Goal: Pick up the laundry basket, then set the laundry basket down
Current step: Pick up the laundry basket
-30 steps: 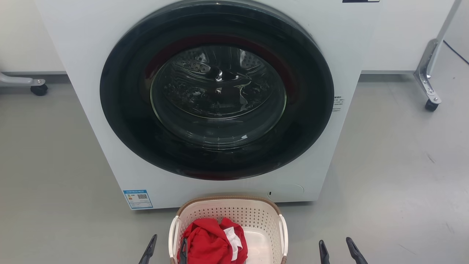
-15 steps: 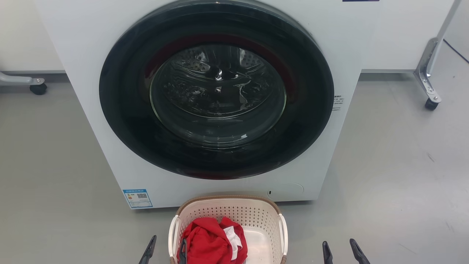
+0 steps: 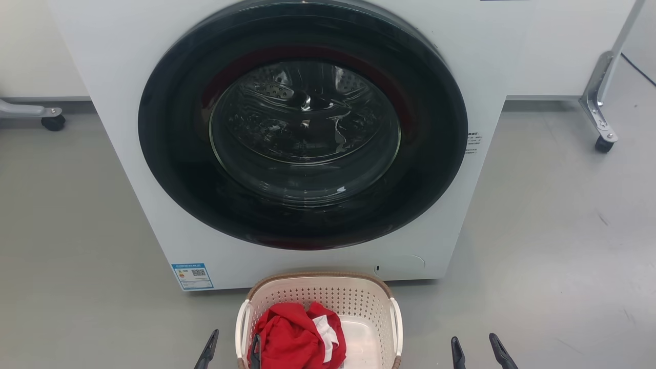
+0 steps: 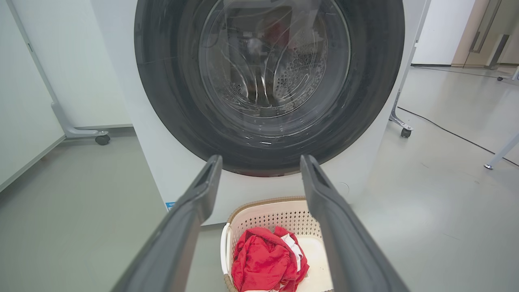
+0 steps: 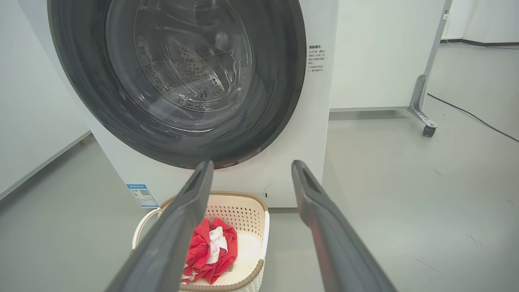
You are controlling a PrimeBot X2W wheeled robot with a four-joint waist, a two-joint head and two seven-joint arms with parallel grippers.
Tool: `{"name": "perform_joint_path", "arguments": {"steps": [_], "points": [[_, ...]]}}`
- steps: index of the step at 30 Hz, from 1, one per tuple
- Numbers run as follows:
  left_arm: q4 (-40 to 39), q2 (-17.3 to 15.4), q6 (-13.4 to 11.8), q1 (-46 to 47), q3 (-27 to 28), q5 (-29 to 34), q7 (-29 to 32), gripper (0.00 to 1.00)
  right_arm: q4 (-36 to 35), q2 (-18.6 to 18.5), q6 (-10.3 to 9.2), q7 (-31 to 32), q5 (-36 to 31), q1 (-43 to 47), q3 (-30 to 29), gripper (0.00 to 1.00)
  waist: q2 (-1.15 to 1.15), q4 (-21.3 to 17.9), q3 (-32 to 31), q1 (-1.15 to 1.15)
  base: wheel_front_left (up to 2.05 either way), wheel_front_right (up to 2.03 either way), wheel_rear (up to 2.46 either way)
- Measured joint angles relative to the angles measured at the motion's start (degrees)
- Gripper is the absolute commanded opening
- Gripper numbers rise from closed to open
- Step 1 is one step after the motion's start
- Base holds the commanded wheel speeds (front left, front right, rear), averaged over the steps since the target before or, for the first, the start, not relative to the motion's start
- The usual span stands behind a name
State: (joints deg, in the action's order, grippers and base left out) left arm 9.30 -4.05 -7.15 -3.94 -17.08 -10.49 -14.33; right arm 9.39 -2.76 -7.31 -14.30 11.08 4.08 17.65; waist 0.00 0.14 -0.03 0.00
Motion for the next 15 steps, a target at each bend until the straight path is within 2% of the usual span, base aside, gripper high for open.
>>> {"name": "perform_joint_path", "arguments": {"steps": [15], "points": [[-0.9,0.0,0.0,0.4,0.4,0.4,0.0,1.0,-1.5,0.0,0.0,0.0,0.1,-0.2,-0.2,1.0,0.0,0.0,2.6,0.0,0.0,0.0,0.0]]}}
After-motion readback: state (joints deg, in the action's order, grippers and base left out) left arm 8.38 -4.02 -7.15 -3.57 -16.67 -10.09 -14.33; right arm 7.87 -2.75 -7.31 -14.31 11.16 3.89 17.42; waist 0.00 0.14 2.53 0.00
